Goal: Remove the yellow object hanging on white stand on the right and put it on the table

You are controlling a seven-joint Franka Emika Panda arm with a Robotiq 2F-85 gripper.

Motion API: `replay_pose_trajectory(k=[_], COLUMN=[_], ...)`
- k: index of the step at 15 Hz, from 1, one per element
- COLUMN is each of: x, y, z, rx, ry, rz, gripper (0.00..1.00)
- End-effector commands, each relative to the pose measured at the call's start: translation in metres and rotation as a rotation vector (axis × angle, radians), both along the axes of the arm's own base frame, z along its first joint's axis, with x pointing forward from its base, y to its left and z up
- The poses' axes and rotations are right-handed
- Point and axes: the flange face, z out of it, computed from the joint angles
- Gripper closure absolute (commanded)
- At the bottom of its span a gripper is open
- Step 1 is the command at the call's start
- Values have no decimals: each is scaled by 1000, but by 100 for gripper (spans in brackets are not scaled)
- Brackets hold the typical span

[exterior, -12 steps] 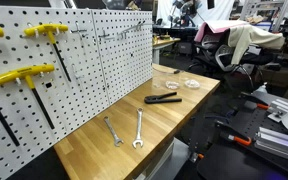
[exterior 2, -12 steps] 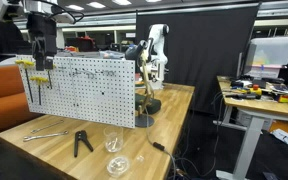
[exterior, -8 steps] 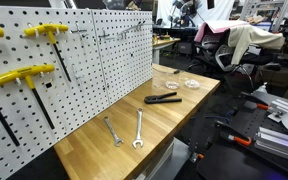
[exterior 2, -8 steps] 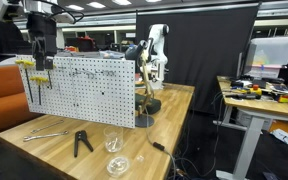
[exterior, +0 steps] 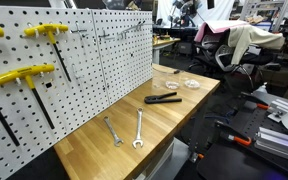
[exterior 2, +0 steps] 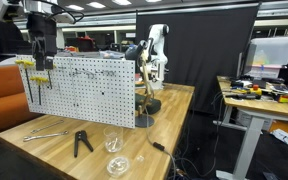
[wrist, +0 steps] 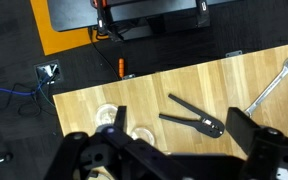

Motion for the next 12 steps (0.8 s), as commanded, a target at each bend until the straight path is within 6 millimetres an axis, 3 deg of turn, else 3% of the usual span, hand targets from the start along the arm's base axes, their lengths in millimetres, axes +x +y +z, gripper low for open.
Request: replay_pose_trajectory(k=[1, 12], x=[0, 2], y=[0, 2], z=[0, -2], rx=[0, 13], ry=[1, 3], rz=[0, -2], gripper=[0, 0])
